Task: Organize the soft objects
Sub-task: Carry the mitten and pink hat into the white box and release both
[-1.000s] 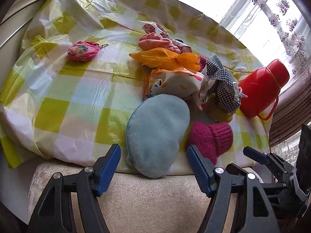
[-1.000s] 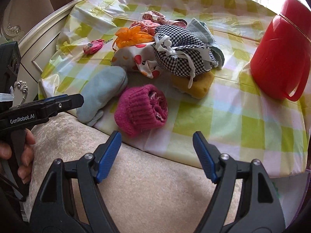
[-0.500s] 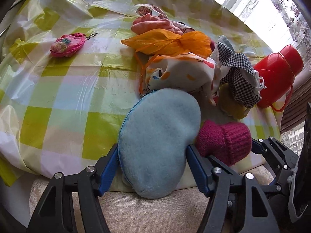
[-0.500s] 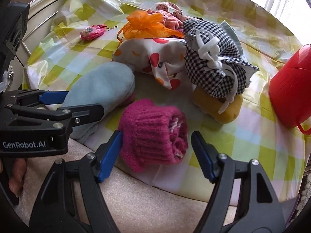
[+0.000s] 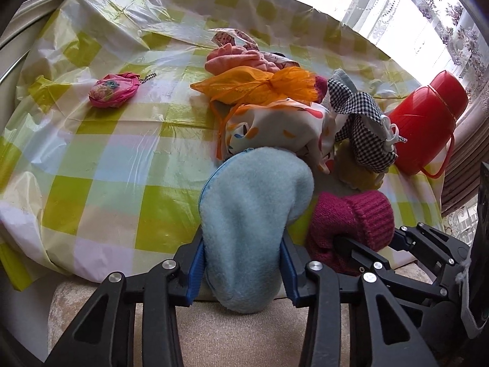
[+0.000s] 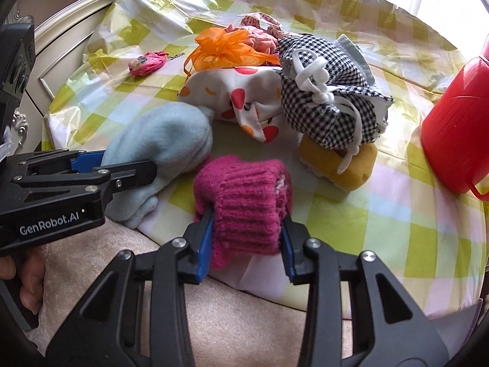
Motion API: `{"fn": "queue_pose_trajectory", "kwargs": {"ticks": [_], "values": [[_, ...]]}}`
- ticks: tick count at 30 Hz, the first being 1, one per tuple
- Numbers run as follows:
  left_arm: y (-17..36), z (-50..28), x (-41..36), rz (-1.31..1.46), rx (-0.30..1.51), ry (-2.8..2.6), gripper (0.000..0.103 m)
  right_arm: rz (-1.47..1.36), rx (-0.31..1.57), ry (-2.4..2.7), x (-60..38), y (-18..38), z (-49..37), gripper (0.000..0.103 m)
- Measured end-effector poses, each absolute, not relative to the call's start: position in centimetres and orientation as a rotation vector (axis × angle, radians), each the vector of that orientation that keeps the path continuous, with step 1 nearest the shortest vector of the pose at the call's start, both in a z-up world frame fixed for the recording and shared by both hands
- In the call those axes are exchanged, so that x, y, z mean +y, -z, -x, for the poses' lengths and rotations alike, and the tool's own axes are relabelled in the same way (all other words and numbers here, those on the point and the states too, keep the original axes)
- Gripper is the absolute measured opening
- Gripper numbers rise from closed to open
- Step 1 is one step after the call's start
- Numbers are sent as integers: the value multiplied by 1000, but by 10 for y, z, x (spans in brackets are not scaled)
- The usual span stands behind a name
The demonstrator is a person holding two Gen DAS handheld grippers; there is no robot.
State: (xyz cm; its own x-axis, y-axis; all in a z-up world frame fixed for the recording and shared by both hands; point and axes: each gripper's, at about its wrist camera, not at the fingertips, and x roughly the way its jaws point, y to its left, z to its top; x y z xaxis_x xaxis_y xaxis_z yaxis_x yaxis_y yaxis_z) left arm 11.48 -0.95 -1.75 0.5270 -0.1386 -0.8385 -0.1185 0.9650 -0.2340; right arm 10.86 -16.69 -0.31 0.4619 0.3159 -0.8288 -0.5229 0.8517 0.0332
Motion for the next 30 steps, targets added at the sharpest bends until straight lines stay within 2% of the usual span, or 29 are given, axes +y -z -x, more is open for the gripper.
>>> {"fn": "queue_pose_trajectory", "kwargs": {"ticks": [17,30], "values": [[-25,-79,-67,283,904,126,43,20,910,-436,-239,-27,-87,41],[-46,-78,-174,206,895,371,43,-132,885,-236,-360,-48,-62,41]]}}
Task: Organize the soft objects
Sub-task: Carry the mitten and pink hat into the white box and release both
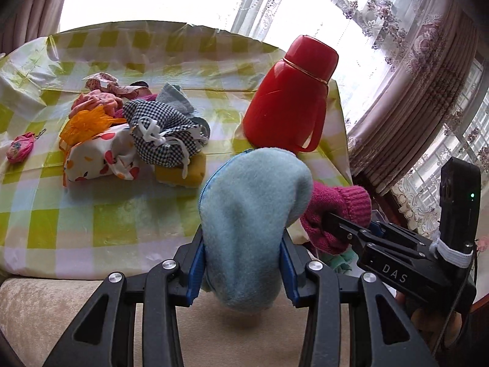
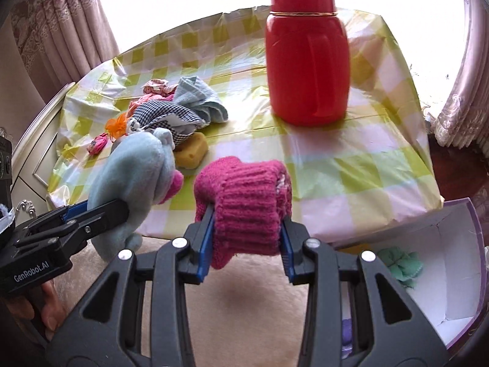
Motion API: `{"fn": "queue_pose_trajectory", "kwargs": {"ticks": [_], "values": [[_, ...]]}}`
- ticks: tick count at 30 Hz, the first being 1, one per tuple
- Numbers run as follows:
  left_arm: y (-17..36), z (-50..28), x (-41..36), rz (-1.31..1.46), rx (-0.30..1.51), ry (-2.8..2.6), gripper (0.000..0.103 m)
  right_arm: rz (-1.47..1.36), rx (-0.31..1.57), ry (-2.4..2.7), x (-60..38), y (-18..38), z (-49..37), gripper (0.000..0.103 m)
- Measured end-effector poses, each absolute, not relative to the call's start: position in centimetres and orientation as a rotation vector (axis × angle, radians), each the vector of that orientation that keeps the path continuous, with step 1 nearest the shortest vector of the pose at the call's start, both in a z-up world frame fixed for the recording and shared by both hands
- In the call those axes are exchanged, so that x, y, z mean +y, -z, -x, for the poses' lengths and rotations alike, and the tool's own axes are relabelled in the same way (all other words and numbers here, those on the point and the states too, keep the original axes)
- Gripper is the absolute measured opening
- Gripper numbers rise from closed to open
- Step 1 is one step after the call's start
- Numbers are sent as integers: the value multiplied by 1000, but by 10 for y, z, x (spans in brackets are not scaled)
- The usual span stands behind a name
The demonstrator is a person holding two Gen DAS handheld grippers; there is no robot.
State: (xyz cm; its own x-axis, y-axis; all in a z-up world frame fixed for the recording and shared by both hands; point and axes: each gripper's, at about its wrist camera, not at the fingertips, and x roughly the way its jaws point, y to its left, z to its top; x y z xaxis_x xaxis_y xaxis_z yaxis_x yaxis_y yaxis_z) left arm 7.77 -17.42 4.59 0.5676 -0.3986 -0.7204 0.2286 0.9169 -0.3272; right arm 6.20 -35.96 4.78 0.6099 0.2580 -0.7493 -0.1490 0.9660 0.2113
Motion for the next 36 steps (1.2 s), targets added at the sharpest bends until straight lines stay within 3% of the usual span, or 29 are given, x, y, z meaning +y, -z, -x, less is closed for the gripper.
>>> {"fn": "queue_pose_trajectory", "kwargs": {"ticks": [16,18,19,20,33,36], "values": [[-44,-73,-334,114,1011,702,45,-272,863,156,-534,-52,-23,41],[-39,-75,-344,109,1037,717,54,-286,858,184,-547,-51,-19,41],[-33,-77,-351,90,1062,719,69,-292,856,196,-552,-51,-16,41],[-26,-78,-357,63,1083,709,74,-298,854,206,-557,-50,-14,41],[-18,-80,-329,123,1093,594,74,-348,896,298,-595,-30,5,41],[-18,-83,-324,135,1087,584,74,-338,924,312,-598,-27,4,49]]}}
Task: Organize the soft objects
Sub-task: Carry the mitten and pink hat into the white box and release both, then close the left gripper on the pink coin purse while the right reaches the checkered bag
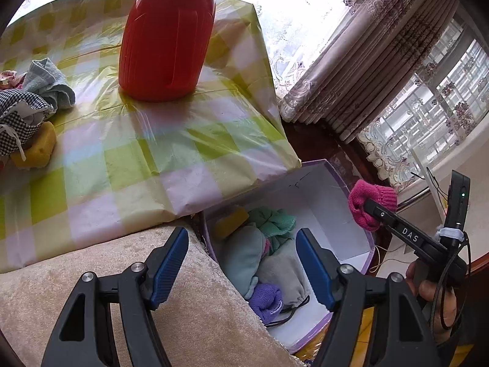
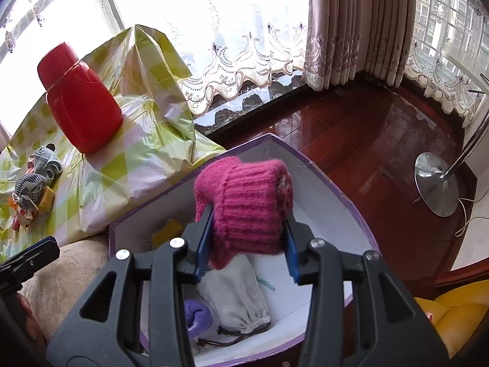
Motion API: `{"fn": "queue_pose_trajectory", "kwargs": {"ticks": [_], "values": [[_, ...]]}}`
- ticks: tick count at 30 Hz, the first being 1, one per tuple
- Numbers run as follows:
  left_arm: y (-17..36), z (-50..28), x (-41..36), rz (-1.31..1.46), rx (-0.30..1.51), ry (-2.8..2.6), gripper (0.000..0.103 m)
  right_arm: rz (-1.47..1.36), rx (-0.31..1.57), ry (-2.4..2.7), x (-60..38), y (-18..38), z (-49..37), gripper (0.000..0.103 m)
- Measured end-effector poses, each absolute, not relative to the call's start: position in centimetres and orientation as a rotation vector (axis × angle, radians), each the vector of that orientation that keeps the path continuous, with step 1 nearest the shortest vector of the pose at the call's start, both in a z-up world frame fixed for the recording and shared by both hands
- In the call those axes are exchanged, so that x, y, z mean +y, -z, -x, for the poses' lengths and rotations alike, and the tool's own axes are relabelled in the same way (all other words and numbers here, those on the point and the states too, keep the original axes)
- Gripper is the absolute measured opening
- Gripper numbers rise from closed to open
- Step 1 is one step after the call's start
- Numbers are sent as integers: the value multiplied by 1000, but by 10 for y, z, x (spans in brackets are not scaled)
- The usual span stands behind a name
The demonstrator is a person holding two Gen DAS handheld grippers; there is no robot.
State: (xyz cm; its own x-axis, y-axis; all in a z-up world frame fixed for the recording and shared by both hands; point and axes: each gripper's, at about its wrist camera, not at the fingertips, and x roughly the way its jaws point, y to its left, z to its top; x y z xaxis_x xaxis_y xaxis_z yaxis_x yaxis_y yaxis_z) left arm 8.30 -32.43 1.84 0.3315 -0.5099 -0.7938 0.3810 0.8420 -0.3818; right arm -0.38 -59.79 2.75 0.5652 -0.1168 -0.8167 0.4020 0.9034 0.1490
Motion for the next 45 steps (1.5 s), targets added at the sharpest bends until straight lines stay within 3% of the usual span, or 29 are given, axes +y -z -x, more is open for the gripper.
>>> {"fn": "queue_pose_trajectory", "kwargs": {"ticks": [1,3,18,38,45], "values": [[-19,-83,-324,137,1084,583,74,-328,929,324,-598,-27,3,57],[-20,-83,-321,145,1080,581,74,-331,925,342,-599,-28,5,62],[-34,-81,-276,229,997,512,74,-308,907,231,-557,-44,-13,62],[-31,-81,-63,476,841,49,73,-164,877,-104,-382,-54,-76,64],[-28,-92,-2,518,794,-75,73,-68,812,-227,-320,-60,-91,76]]}}
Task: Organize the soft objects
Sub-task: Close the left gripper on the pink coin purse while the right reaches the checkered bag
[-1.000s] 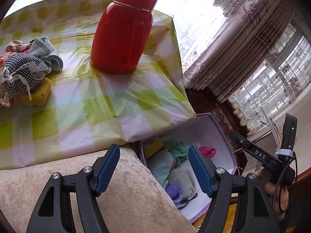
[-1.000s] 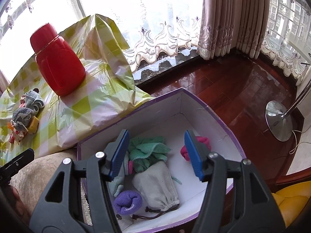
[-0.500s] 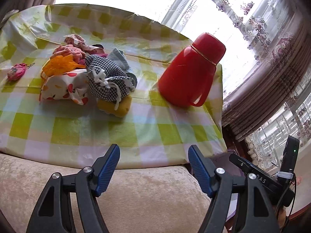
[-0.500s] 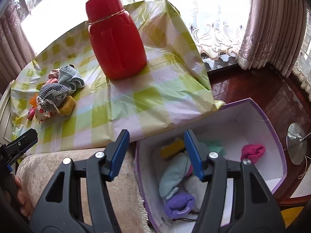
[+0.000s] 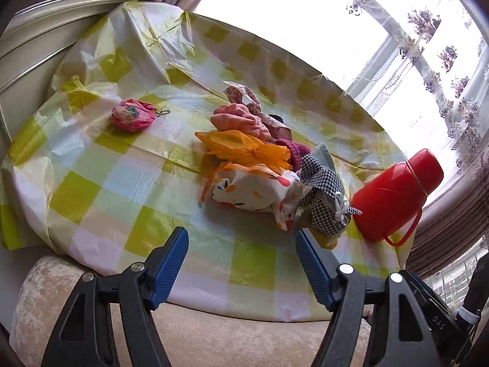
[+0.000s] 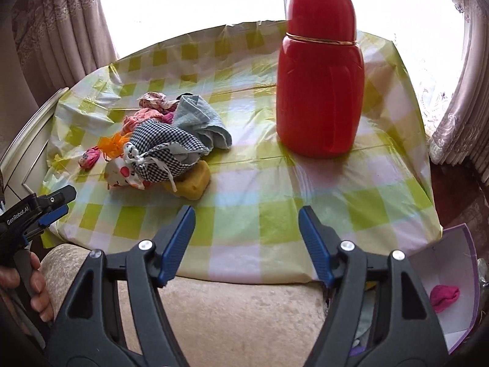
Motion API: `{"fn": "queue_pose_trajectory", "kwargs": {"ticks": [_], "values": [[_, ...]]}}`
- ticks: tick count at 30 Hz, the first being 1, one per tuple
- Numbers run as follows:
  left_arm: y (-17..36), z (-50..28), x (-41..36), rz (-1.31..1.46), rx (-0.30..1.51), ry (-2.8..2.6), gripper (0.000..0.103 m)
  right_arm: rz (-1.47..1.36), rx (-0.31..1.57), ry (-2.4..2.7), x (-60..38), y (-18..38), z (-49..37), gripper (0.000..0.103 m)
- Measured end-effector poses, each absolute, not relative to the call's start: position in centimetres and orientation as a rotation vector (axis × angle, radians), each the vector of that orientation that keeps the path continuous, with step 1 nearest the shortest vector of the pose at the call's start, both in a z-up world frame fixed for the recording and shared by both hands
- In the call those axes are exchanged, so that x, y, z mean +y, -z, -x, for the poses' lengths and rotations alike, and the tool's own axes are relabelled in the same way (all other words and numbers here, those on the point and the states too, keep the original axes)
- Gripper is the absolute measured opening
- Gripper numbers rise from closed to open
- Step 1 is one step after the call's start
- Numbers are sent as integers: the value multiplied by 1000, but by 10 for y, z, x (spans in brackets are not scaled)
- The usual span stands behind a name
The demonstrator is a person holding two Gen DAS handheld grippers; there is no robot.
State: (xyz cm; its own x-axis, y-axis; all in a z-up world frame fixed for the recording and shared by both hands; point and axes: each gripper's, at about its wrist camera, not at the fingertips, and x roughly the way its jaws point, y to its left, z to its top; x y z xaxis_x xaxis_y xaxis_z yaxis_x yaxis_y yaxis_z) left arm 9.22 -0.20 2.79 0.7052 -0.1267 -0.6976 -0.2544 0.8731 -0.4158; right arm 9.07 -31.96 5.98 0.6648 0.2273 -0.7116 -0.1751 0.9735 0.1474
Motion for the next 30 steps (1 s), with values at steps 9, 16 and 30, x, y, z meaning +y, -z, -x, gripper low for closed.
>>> {"fn": "queue_pose_trajectory", "kwargs": {"ticks": [9,16,30], "values": [[-25,-121,57,527,742,-202,73,24,742,-332,-256,-68,-117,84],[-15,-151,94,503,746,-285,73,113,725,-367,-222,-66,-141,89],[40,-238,145,411,910,-390,77,93,844,-378,-215,-19,-198,90]]}}
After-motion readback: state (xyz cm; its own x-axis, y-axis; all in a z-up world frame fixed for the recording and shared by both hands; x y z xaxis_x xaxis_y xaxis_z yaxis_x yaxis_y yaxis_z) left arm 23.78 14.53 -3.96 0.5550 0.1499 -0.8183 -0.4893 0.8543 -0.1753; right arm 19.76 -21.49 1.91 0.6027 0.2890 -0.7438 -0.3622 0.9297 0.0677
